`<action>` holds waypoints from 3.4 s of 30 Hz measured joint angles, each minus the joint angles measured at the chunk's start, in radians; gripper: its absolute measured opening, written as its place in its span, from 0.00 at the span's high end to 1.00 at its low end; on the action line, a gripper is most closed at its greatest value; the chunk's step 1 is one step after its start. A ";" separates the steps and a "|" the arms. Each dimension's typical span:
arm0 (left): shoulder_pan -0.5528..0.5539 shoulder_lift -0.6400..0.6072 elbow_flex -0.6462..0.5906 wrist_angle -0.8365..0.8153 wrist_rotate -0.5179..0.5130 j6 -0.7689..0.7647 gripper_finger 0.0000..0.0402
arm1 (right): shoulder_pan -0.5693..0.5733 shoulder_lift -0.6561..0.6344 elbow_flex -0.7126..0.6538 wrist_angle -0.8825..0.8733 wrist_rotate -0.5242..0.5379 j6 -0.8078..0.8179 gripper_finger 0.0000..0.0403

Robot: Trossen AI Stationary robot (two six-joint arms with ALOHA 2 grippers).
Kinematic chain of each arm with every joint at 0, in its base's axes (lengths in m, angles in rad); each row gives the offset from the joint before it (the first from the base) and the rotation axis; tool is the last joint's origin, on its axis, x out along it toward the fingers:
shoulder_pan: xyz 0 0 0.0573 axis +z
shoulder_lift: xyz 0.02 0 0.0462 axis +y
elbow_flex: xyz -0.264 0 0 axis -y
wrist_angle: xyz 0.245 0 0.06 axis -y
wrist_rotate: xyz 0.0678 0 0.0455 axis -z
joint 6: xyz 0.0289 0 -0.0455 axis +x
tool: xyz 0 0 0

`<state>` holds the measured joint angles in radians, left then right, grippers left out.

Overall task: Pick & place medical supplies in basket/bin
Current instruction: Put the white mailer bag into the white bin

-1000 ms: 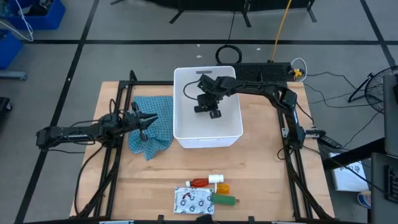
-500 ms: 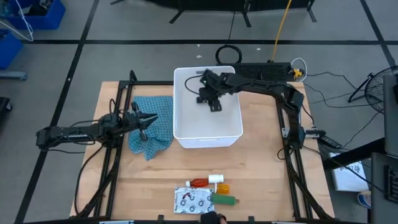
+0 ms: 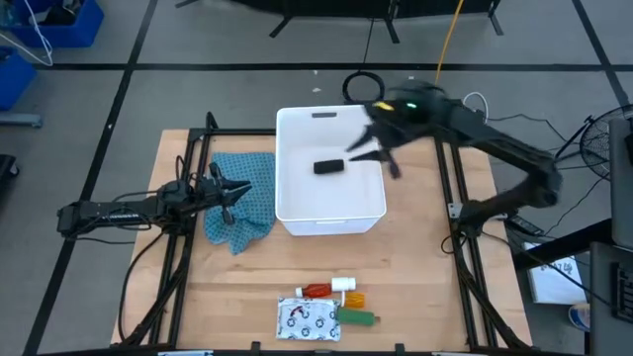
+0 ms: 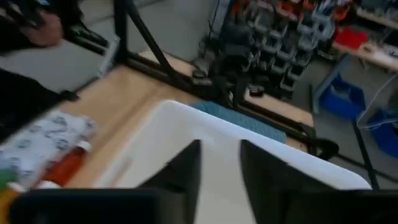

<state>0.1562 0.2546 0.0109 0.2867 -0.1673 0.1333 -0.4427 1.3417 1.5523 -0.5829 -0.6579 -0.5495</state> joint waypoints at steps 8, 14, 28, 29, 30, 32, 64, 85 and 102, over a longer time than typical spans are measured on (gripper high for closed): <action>0.000 0.000 0.000 0.001 0.000 0.025 0.84 | 0.031 -0.379 -0.442 0.233 -0.058 0.176 0.98; 0.000 0.000 0.000 0.003 0.000 0.022 0.84 | 0.122 -0.600 -0.841 0.631 -0.041 0.408 1.00; 0.000 0.000 0.000 0.088 0.016 0.063 0.84 | 0.167 -0.997 -1.377 1.029 0.162 0.454 1.00; 0.000 0.000 0.000 0.086 0.015 0.040 0.84 | 0.166 -1.006 -1.389 1.036 0.161 0.455 1.00; 0.000 0.000 0.000 0.085 0.010 0.019 0.84 | 0.164 -1.013 -1.398 1.040 0.161 0.458 1.00; 0.000 0.000 0.000 0.084 -0.012 -0.024 0.84 | 0.156 -1.018 -1.408 1.041 0.161 0.459 1.00; -0.706 0.942 0.974 -0.681 -0.220 -0.477 0.84 | 0.108 -1.016 -1.408 0.870 0.160 0.487 1.00; -0.715 1.617 1.391 -0.828 0.036 -0.787 0.35 | 0.108 -1.016 -1.490 0.940 0.163 0.519 1.00; -0.661 1.720 1.390 -0.864 0.134 -0.775 0.10 | 0.108 -1.016 -1.494 0.945 0.161 0.537 1.00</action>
<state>-0.5044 1.9750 1.4008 -0.5774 -0.0329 -0.6417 -0.3344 0.3260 0.0586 0.3618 -0.4973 -0.0123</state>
